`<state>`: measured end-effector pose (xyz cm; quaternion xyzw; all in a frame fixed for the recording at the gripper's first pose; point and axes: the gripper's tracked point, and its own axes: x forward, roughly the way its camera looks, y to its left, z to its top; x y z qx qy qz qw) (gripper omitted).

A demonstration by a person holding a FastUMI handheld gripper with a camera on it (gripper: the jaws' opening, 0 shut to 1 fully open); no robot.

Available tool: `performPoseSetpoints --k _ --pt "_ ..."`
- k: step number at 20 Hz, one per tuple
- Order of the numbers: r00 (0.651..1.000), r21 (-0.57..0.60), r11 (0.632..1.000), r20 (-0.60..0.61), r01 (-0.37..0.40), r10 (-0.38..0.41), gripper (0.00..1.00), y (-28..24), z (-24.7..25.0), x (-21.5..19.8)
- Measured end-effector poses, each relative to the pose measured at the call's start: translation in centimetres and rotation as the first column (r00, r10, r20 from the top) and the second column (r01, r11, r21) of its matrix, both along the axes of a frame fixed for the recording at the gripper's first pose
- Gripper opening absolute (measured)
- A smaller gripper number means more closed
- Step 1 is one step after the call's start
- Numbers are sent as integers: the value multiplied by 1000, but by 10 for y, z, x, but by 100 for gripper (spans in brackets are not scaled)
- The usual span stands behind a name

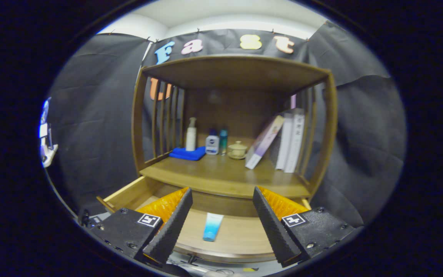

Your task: Pull open the drawer, take out the items inside it, and place them on the countertop above the cabinet.

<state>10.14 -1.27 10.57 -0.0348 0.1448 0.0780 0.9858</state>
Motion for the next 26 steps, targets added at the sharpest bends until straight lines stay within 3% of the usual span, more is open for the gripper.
performPoseSetpoints --k 3,6,9,13,17,26 --pt "989 9 1000 -148 -16 18 100 4 -11 41" --pt "958 -81 996 -285 -28 4 100 2 -42 75" --pt "893 -85 991 -447 -100 52 100 15 -72 86" --pt "793 -117 987 -610 -109 15 99 16 -118 93" --pt "731 -151 986 -681 -74 -49 96 5 -151 91" --pt "547 -212 976 -824 -56 -148 88 -3 -194 66"
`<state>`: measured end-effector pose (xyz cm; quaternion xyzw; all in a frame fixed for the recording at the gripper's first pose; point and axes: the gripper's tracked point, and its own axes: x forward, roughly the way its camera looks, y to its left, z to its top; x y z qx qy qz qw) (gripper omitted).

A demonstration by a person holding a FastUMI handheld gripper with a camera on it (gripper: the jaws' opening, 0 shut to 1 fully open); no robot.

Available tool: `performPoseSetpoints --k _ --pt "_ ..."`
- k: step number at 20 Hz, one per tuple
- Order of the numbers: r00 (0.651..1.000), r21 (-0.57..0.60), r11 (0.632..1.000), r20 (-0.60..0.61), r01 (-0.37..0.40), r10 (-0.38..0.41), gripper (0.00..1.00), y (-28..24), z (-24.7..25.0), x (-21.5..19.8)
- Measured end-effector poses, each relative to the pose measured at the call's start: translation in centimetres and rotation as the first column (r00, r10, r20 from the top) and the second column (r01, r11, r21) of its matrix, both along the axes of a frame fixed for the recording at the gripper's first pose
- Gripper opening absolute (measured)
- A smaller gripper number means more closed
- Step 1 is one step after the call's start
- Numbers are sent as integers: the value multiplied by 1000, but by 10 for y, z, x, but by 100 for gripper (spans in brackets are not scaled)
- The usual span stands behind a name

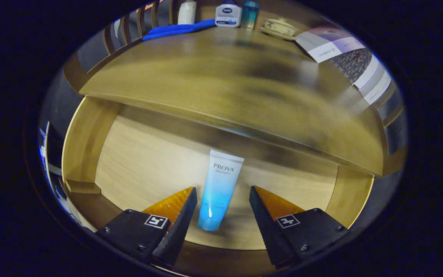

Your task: Pull open the drawer, take out the items inside it, and place them on the countertop above the cabinet.

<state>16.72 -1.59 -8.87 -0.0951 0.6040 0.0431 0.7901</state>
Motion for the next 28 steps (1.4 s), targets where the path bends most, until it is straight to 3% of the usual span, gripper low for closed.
performPoseSetpoints --k 4,9,16,28 --pt "998 0 1000 -60 18 -18 76 4 -10 -7" --pt "994 -15 999 -100 32 -33 76 1 -18 -15" --pt "996 -9 1000 -87 1 -2 47 5 -16 -21" --pt "997 43 999 72 -26 23 46 -2 49 -48"
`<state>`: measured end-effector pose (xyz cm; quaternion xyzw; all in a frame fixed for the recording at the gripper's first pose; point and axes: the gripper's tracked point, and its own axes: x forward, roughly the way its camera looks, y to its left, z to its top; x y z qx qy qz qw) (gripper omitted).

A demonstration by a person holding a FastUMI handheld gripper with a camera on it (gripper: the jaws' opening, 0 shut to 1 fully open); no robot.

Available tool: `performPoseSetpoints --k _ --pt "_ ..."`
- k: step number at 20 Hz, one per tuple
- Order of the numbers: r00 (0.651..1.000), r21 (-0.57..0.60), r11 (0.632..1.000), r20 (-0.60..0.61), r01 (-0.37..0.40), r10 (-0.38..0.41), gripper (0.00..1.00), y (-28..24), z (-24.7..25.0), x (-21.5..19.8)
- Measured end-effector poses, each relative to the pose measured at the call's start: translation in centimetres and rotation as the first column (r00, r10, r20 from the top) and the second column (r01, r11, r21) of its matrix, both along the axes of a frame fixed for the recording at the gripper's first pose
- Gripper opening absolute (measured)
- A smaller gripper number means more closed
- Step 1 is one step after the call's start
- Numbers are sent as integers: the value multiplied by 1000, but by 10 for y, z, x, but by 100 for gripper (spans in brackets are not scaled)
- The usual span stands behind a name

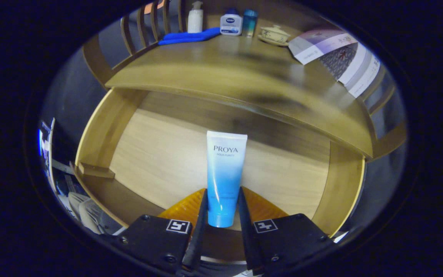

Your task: Pull open the drawer, take out the items inside it, and place them on the countertop above the cabinet.

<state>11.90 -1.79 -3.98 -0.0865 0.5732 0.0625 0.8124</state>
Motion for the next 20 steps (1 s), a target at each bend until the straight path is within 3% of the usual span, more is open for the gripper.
performPoseSetpoints --k 6,13,20 --pt "997 28 999 74 25 -27 46 -7 37 -6" --pt "978 24 997 194 75 -78 47 -6 82 39" --pt "949 59 990 281 131 -142 47 -2 88 97"
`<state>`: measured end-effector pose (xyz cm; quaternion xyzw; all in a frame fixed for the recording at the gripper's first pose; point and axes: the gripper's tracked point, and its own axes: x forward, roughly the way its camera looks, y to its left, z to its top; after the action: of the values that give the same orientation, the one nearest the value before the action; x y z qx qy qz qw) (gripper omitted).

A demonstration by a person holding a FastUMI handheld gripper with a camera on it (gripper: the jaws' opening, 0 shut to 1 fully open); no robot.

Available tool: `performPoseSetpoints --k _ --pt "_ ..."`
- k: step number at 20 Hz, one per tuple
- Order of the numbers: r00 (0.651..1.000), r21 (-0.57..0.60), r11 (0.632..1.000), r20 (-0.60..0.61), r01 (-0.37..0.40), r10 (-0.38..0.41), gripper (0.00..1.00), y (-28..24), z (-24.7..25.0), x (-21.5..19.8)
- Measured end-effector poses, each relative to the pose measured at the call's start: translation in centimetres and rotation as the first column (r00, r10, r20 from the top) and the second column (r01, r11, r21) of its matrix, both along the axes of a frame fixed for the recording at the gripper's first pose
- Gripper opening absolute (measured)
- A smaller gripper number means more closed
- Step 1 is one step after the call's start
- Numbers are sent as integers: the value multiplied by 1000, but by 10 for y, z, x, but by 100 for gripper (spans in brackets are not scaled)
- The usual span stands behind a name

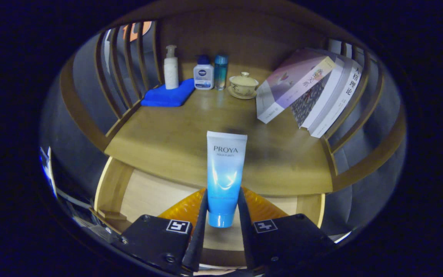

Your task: Pull open the drawer, take out the items inside it, and place them on the countertop above the cabinet.

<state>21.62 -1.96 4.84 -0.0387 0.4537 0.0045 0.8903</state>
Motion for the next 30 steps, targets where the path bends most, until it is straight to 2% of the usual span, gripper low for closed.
performPoseSetpoints --k 6,11,14,18,21,23,25,26,28,30 --pt "997 38 998 61 50 -53 46 4 -11 48" --pt "993 45 996 77 82 -85 46 4 -27 68" --pt "986 60 992 117 108 -115 52 1 -29 75" --pt "975 31 993 190 113 -117 59 -3 -25 77" --pt "949 45 996 304 75 -85 64 5 -7 77" --pt "918 47 997 392 53 -68 65 13 11 68" --pt "881 42 999 471 29 -46 73 19 31 54" --pt "862 41 999 506 27 -43 81 19 41 48" --pt "820 40 999 571 33 -50 86 20 59 30" --pt "784 57 998 619 16 -47 100 27 72 8"
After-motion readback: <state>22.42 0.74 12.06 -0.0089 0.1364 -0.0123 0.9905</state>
